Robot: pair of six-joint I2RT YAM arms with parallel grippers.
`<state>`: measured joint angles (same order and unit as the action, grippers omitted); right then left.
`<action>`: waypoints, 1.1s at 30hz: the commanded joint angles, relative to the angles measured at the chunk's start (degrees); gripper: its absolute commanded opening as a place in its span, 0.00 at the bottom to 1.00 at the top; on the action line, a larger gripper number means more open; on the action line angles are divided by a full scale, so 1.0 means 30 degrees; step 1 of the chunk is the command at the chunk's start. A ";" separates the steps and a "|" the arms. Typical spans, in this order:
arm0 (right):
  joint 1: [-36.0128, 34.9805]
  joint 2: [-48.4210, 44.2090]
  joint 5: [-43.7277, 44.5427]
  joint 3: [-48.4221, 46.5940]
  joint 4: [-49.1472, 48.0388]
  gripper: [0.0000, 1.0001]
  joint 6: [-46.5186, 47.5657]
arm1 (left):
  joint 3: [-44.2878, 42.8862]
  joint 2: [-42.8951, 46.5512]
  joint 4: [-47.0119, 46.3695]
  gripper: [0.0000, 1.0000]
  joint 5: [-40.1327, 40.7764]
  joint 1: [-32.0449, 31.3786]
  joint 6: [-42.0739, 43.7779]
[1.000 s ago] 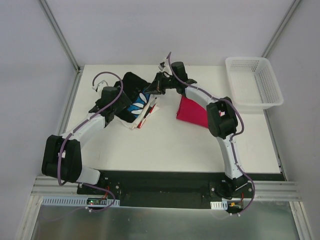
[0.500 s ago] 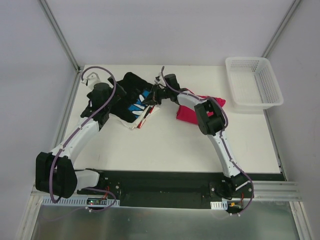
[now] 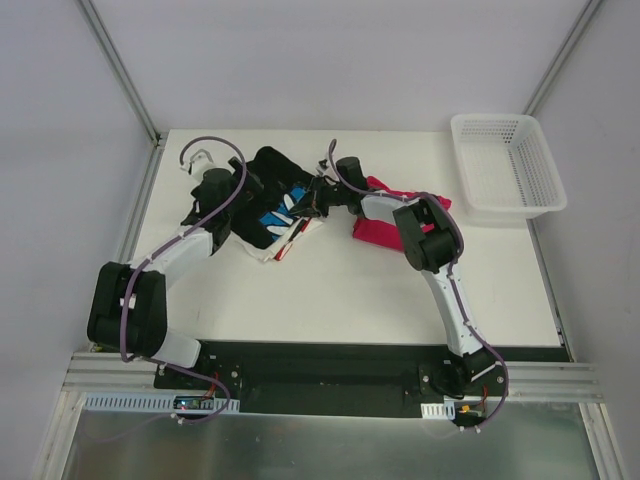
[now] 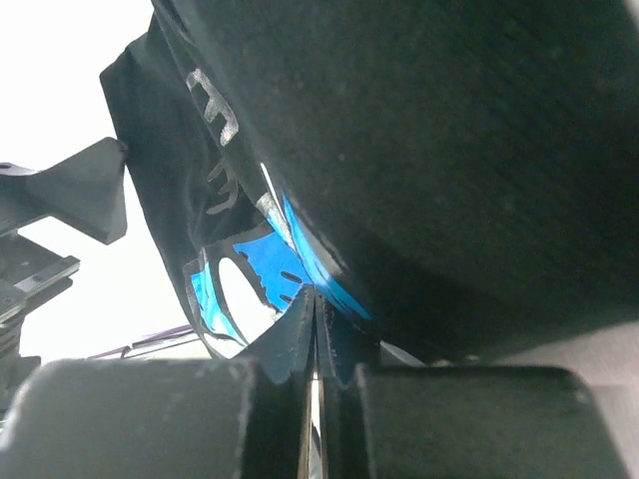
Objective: Fold and stack the t-shirts
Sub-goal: Put the neatly folded tshirt into the corner of the board with both arms
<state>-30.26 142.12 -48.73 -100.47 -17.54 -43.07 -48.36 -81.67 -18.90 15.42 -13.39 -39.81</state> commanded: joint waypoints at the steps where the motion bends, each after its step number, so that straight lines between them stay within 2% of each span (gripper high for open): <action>1: 0.0565 -0.0440 0.0569 0.0938 0.1628 0.01 0.0762 | -0.0169 -0.1161 -0.2431 0.99 -0.0864 0.0214 -0.0909; 4: 0.0858 -0.0704 0.0512 0.0969 0.1570 0.01 0.0734 | 0.0414 -0.1778 -0.2607 0.99 -0.0658 0.0244 -0.1464; 6: 0.1149 -0.0909 0.0394 0.1027 0.1570 0.08 0.0733 | 0.1642 -0.1956 -0.3017 0.99 -0.0629 0.0244 -0.2134; 11: 0.1971 -0.1612 0.0189 0.1086 0.1452 0.11 0.0675 | 0.5943 -0.2074 -0.4656 0.99 -0.0160 0.0273 -0.4772; 13: 0.2351 -0.1788 0.0043 0.1028 0.1452 0.11 0.0587 | 0.6712 -0.2074 -0.5302 0.99 -0.0218 0.0331 -0.5477; 18: 0.2763 -0.2403 -0.0308 0.1262 0.1394 0.16 0.0792 | 0.8324 -0.2278 -0.7379 0.99 -0.0510 0.0390 -0.5508; 19: 0.2850 -0.2520 -0.0338 0.1465 0.1365 0.16 0.0792 | 0.8588 -0.2598 -0.8833 0.99 -0.0627 0.0448 -0.5450; 23: 0.3026 -0.3340 -0.0310 0.2344 0.0868 0.18 0.0763 | 0.9701 -0.3508 -1.0985 0.99 -0.1652 0.0712 -0.5566; 27: 0.3114 -0.4714 -0.0280 0.3164 0.0808 0.19 0.0967 | 0.9821 -0.3189 -1.1017 0.99 -0.2618 0.0712 -0.5655; 30: 0.3319 -0.5710 -0.0309 0.3722 0.0808 0.29 0.1056 | 0.9617 -0.2049 -1.0345 0.99 -0.3263 0.0712 -0.5655; 33: 0.3582 -0.6881 -0.0251 0.4336 0.0895 0.32 0.1172 | 0.8594 0.0493 -0.8183 0.99 -0.4200 0.0712 -0.5364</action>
<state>-20.53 130.15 -49.23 -88.77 -13.34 -40.86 -21.93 -86.48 -57.91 9.80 -11.11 -56.05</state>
